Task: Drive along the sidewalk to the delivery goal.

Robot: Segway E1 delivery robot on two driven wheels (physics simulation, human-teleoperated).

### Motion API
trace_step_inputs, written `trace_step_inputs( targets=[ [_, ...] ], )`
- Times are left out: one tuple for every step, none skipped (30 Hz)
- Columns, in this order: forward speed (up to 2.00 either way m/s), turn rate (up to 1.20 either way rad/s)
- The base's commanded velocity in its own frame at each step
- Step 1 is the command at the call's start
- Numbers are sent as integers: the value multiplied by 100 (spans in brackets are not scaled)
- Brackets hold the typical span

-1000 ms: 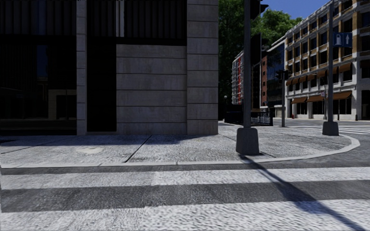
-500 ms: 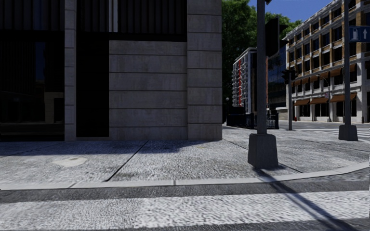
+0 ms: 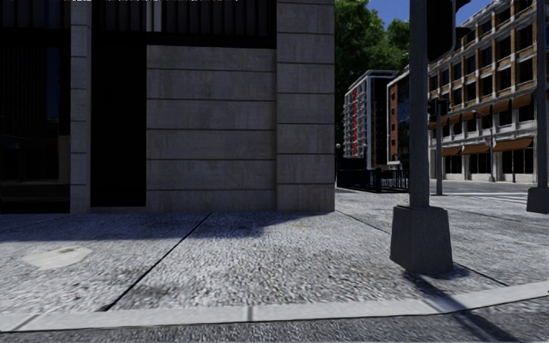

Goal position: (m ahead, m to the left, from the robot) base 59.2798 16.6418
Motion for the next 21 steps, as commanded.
trace_step_inputs(
  targets=[
    [138,0],
    [138,0],
    [138,0],
    [138,0],
    [138,0],
    [138,0],
    [138,0],
    [138,0],
    [138,0],
    [138,0],
    [138,0],
    [138,-9],
    [138,-12],
    [138,-13],
    [138,-13],
    [138,-13],
    [138,-13],
    [138,-13],
    [138,-13],
    [138,-13],
    [137,-13]
  ],
)
